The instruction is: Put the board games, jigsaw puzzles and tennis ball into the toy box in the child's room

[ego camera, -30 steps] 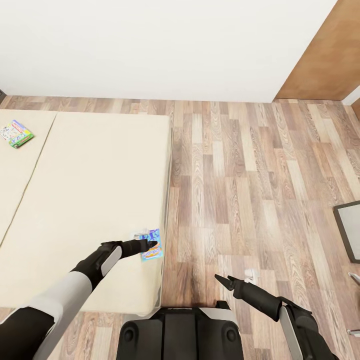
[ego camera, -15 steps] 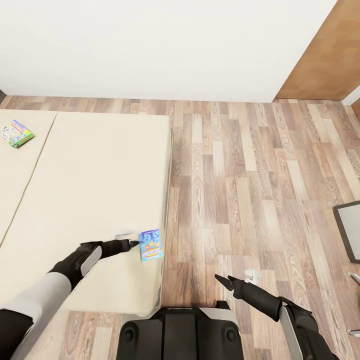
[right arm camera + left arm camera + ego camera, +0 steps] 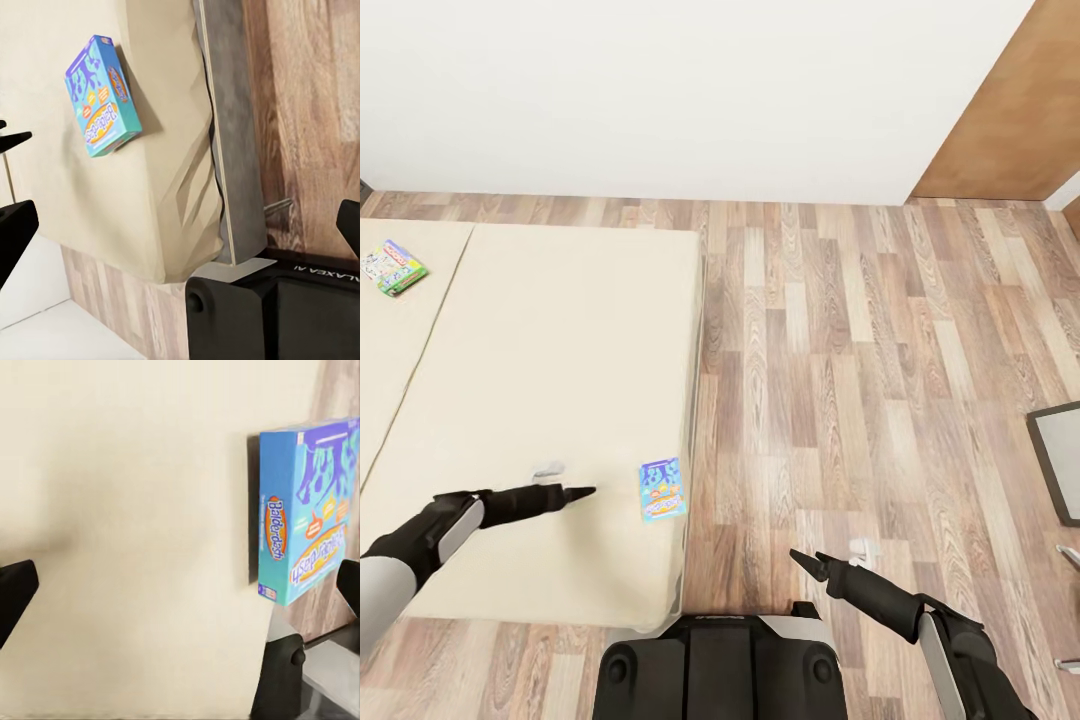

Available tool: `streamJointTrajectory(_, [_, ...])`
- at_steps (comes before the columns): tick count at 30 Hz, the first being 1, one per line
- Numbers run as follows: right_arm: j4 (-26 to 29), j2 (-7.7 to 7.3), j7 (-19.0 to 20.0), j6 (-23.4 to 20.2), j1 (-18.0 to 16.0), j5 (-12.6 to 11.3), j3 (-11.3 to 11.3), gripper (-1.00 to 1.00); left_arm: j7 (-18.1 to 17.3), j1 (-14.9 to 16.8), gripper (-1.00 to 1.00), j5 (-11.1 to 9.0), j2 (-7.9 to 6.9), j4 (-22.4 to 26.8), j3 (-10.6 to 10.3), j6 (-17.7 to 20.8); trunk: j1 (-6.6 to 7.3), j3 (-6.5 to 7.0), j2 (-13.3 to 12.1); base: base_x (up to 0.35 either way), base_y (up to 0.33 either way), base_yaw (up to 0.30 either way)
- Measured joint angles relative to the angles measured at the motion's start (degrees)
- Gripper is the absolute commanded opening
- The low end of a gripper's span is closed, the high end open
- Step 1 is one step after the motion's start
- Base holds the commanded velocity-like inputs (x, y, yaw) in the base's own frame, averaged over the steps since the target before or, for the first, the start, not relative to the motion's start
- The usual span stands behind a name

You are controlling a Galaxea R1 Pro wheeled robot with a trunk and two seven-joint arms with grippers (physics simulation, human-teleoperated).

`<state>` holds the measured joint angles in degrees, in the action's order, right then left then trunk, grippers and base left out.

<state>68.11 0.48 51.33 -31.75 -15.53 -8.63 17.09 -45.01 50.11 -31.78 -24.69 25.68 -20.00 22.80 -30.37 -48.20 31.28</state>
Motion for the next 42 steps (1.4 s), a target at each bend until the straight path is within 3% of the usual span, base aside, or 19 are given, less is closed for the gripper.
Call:
streamJointTrajectory(1, [0.0, 0.0, 0.0, 0.0, 0.0, 0.0, 0.0, 1.0, -3.7, -0.6, 1.0, 0.0, -0.76, -0.3, 0.0, 0.0, 0.0, 0.0, 0.0, 0.0, 0.0, 0.0])
streamJointTrajectory(6, [0.0, 0.05, 0.0, 0.0, 0.0, 0.2, -0.1, 1.0, -12.2, -2.2, 1.0, -0.4, -1.69, -2.3, 0.2, -0.1, 0.0, 0.13, 0.0, 0.0, 0.0, 0.0])
streamJointTrajectory(14, [0.0, 0.08, -0.1, 0.1, 0.0, 0.3, -0.1, 1.0, -19.5, -3.0, 1.0, -1.0, -2.07, -7.3, 0.9, -0.4, 0.0, 0.72, 0.0, 0.0, 0.0, 0.0])
streamJointTrajectory(23, [0.0, 0.15, -0.3, 0.1, 0.0, 0.5, -0.3, 1.0, -20.6, -3.2, 1.0, -0.9, -2.05, -8.9, 3.1, -0.4, 0.0, 1.07, 0.0, 0.0, 0.0, 0.0])
streamJointTrajectory(42, [0.0, 0.11, -0.9, 0.2, 0.0, 0.8, -0.3, 1.0, -21.3, -3.2, 1.0, -0.8, -1.65, -9.2, 3.5, -0.8, 0.0, 1.33, 0.0, 0.0, 0.0, 0.0])
